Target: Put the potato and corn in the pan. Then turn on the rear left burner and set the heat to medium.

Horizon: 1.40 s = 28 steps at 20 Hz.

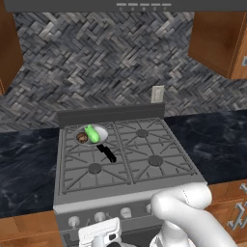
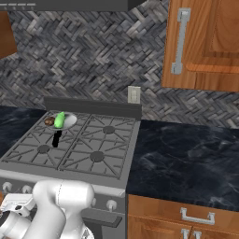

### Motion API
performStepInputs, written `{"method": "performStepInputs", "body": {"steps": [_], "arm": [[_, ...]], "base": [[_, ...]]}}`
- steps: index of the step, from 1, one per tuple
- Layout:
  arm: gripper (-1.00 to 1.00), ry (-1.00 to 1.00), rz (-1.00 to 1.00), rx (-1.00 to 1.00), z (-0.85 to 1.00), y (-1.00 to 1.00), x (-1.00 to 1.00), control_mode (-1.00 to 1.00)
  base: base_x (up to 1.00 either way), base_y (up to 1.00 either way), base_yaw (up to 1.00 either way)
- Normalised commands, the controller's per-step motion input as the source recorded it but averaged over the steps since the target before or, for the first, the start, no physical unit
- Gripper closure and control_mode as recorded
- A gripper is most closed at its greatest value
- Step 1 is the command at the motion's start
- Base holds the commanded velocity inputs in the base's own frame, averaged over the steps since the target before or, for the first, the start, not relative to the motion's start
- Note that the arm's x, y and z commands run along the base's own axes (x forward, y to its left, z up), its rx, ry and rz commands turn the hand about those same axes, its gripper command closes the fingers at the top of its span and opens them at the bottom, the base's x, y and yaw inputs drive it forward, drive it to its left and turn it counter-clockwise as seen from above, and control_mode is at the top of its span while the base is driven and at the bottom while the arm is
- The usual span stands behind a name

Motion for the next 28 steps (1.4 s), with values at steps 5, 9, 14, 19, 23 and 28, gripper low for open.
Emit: {"method": "performStepInputs", "body": {"steps": [5,9,14,19,23,28], "arm": [[-1.00,0.00,0.00,0.00,0.00,0.00,0.00,-1.00],[1.00,0.00,0.00,0.00,0.00,0.00,0.00,-1.00],[1.00,0.00,0.00,0.00,0.00,0.00,0.00,-1.00],[1.00,0.00,0.00,0.00,0.00,0.00,0.00,-1.00],[1.00,-0.01,0.00,-0.04,-0.12,0.00,0.00,-1.00],[1.00,-0.01,0.00,-0.13,-0.13,0.00,0.00,-1.00]], "base": [[0.00,0.00,0.00],[0.00,0.00,0.00],[0.00,0.00,0.00],[0.00,0.00,0.00],[0.00,0.00,0.00],[0.00,0.00,0.00]]}}
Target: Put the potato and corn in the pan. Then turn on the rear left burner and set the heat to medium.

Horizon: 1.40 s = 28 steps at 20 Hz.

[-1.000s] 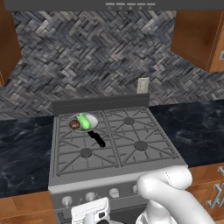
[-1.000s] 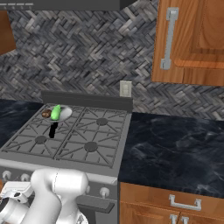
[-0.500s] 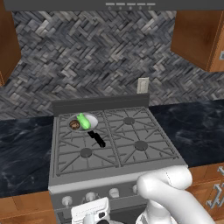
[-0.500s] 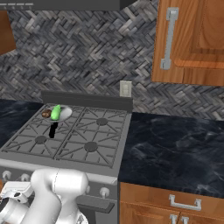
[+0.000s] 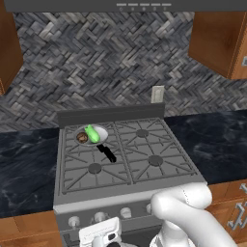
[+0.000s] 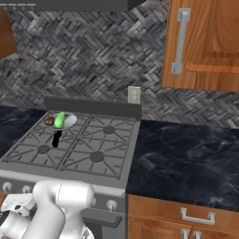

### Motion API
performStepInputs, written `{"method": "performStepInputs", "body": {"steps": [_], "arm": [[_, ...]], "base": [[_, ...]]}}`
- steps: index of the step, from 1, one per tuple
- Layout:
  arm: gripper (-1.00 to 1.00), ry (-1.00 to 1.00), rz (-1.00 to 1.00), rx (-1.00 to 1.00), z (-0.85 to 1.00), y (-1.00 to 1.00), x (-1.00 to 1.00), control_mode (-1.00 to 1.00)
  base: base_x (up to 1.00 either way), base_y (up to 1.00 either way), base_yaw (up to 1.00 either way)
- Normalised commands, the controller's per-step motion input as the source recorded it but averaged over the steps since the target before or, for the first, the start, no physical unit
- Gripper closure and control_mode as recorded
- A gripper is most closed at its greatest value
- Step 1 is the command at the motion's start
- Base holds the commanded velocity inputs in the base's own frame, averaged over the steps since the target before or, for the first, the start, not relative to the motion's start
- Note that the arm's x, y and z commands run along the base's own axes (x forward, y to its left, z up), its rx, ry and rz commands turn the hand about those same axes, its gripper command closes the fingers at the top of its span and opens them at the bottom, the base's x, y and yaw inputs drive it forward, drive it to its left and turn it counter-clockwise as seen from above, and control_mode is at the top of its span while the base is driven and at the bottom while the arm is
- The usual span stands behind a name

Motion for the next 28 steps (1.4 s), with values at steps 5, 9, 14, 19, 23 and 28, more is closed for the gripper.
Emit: {"method": "performStepInputs", "body": {"steps": [5,9,14,19,23,28], "arm": [[1.00,0.00,-0.01,-0.17,-0.12,0.00,0.00,-1.00],[1.00,0.00,-0.02,-0.19,-0.15,0.00,0.00,-1.00],[1.00,0.00,-0.02,-0.18,-0.15,0.00,0.00,-1.00],[1.00,0.00,-0.02,-0.18,-0.13,0.00,0.00,-1.00],[1.00,0.00,-0.03,-0.20,-0.17,0.00,0.00,-1.00],[1.00,0.00,-0.03,-0.20,-0.16,0.00,0.00,-1.00]], "base": [[0.00,0.00,0.00],[0.00,0.00,0.00],[0.00,0.00,0.00],[0.00,0.00,0.00],[0.00,0.00,0.00],[0.00,0.00,0.00]]}}
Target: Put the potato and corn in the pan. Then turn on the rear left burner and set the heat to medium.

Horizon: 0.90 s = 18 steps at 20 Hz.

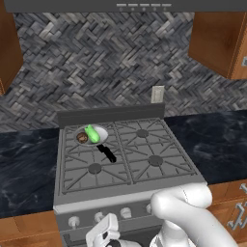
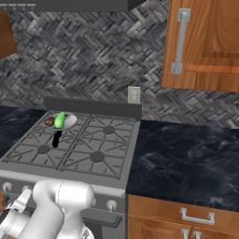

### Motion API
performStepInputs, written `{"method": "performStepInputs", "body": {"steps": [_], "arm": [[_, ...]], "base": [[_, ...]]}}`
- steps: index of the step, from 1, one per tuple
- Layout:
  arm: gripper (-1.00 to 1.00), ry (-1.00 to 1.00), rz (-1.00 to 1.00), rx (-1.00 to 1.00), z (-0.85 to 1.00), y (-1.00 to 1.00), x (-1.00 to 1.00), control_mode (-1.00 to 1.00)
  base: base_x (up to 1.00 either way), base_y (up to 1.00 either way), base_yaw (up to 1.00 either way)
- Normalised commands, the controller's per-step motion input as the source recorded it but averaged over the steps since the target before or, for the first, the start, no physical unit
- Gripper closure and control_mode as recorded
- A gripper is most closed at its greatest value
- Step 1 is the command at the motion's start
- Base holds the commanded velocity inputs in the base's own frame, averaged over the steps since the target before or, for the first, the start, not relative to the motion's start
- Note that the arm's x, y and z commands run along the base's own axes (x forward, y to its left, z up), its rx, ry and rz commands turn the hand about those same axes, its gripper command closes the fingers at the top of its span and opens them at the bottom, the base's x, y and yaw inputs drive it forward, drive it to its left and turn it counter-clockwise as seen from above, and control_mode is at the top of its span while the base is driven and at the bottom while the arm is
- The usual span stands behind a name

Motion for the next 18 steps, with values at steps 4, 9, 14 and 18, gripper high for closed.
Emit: {"method": "performStepInputs", "body": {"steps": [4,9,14,18], "arm": [[1.00,0.00,-0.03,-0.18,-0.15,0.00,0.00,-1.00],[1.00,0.00,-0.03,-0.19,-0.16,0.00,0.00,-1.00],[1.00,0.00,-0.03,-0.20,-0.13,0.00,0.00,-1.00],[1.00,0.00,-0.02,-0.19,-0.14,0.00,0.00,-1.00]], "base": [[0.00,0.00,0.00],[0.00,0.00,0.00],[0.00,0.00,0.00],[0.00,0.00,0.00]]}}
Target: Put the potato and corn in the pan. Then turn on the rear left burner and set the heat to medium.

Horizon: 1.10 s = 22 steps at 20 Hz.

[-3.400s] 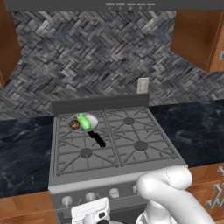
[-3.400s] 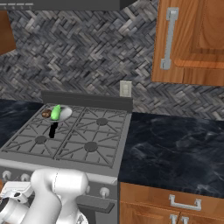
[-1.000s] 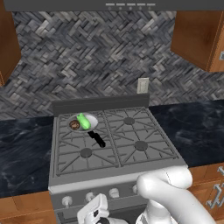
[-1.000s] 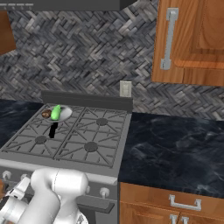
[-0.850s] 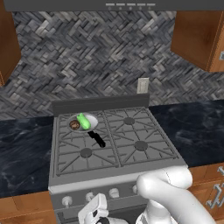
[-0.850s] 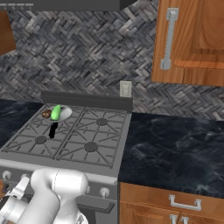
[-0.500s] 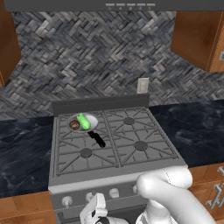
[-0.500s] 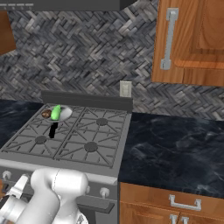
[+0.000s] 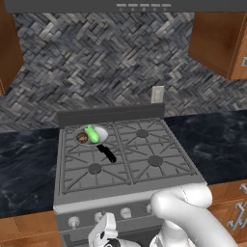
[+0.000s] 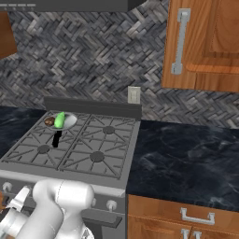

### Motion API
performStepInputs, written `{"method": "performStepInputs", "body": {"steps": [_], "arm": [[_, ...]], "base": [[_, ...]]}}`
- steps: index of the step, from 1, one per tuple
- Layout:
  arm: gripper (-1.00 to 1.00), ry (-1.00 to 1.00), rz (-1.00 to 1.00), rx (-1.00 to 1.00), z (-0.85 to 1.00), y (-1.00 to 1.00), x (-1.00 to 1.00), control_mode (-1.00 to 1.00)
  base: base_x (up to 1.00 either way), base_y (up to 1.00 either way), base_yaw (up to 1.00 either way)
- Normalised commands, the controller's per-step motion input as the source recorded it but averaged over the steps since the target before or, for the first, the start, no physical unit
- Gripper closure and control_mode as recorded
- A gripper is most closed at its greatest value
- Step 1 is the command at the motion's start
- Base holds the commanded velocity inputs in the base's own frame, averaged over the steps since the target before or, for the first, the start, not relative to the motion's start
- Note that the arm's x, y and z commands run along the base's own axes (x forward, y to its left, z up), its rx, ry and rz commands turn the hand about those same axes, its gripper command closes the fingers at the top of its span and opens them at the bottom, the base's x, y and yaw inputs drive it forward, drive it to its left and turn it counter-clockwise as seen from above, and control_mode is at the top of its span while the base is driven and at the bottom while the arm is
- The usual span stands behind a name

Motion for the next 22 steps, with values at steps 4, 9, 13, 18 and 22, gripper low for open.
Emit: {"method": "performStepInputs", "body": {"steps": [4,9,13,18,22], "arm": [[1.00,0.00,-0.02,-0.18,-0.16,0.00,0.00,-1.00],[1.00,0.00,-0.03,-0.19,-0.19,0.00,0.00,-1.00],[1.00,0.00,-0.03,-0.23,-0.16,0.00,0.00,-1.00],[1.00,0.00,-0.06,-0.32,-0.19,0.00,0.00,-1.00],[1.00,0.00,-0.07,-0.36,-0.18,0.00,0.00,-1.00]], "base": [[0.00,0.00,0.00],[0.00,0.00,0.00],[0.00,0.00,0.00],[0.00,0.00,0.00],[0.00,0.00,0.00]]}}
